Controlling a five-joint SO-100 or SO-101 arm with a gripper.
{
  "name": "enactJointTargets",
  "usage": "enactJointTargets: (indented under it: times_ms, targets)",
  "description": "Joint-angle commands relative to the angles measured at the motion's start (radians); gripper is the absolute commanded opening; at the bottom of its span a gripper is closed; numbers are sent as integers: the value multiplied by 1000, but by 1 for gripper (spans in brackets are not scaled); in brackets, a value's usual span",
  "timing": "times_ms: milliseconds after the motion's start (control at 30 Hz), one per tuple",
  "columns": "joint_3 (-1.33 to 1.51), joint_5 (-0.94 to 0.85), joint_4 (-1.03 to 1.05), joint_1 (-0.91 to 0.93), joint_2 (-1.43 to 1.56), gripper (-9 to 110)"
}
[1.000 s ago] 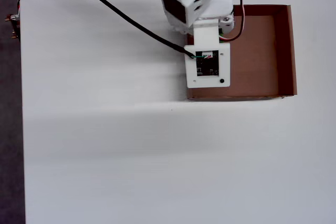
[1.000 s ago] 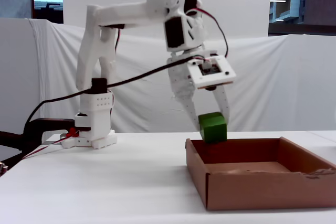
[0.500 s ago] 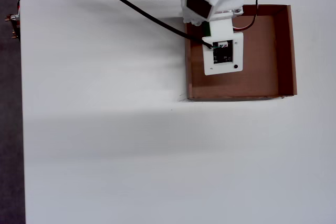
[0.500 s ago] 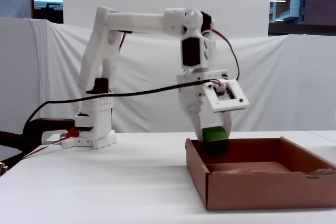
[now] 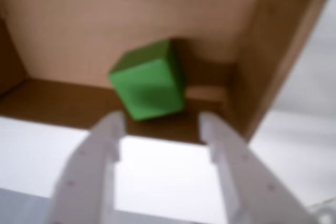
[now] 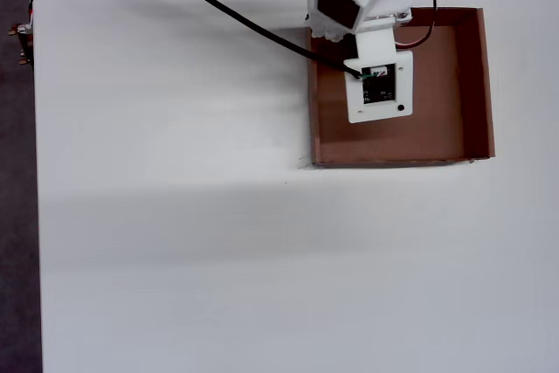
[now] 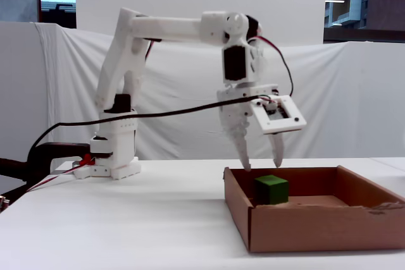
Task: Grasp a green cube and put it in a box.
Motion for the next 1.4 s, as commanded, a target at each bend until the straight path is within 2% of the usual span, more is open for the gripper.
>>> enactJointTargets:
  times_ms: [0, 200, 400, 633, 867, 1033, 1200, 1367]
  targets:
    - [-34, 3, -6, -11, 14, 20]
    - [46, 0, -6, 23, 129, 20]
    - [196, -8, -12, 169, 407, 20]
    - [620, -9, -35, 405, 811, 20]
    - [1060, -61, -112, 733, 1301, 20]
    - [1344, -78, -141, 831, 1646, 20]
    - [1542, -78, -64, 923, 1922, 20]
    - [1634, -77, -66, 1023, 1963, 20]
